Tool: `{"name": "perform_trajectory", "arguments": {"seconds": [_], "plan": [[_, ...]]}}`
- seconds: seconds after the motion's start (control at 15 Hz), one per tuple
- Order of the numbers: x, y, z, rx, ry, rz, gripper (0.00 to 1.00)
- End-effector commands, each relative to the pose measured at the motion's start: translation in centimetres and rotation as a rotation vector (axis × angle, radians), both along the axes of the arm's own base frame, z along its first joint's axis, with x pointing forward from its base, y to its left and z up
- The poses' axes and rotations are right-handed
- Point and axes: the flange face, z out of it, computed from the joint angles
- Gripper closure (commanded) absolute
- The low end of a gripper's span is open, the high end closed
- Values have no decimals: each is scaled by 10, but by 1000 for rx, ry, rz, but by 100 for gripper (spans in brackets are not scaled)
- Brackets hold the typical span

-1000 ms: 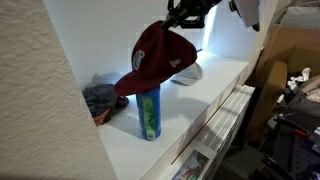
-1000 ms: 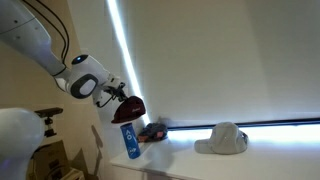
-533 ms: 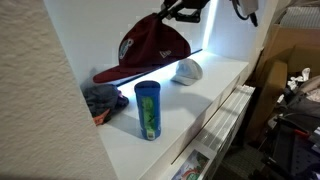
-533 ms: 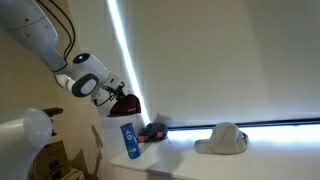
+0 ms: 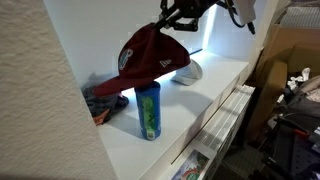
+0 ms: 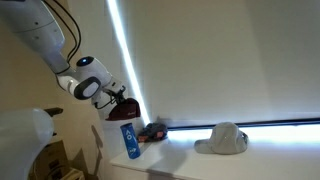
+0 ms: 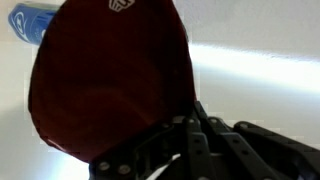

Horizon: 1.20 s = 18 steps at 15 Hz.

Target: Place the red cap on top of the blue container

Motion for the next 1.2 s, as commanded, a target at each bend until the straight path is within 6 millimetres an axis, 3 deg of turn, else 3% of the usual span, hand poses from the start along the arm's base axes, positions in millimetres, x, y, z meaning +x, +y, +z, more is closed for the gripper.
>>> {"name": "perform_trajectory", "arguments": {"seconds": [0.0,0.33,0.4,0.53,0.67,0.73,0.87,0.93,1.13], "plan": [[0,0,0,0,0,0,97],[0,0,0,0,0,0,97],[0,0,0,-4,-5,-7,72],[-7,6,13,48,-45,-5,65],[-16,18,25,85,-104,-1,50],[-8,20,49,88,-126,14,43],[-8,30,63,93,-161,28,28],[-11,29,46,77,-130,38,47],[-9,32,62,93,-158,42,29]]}}
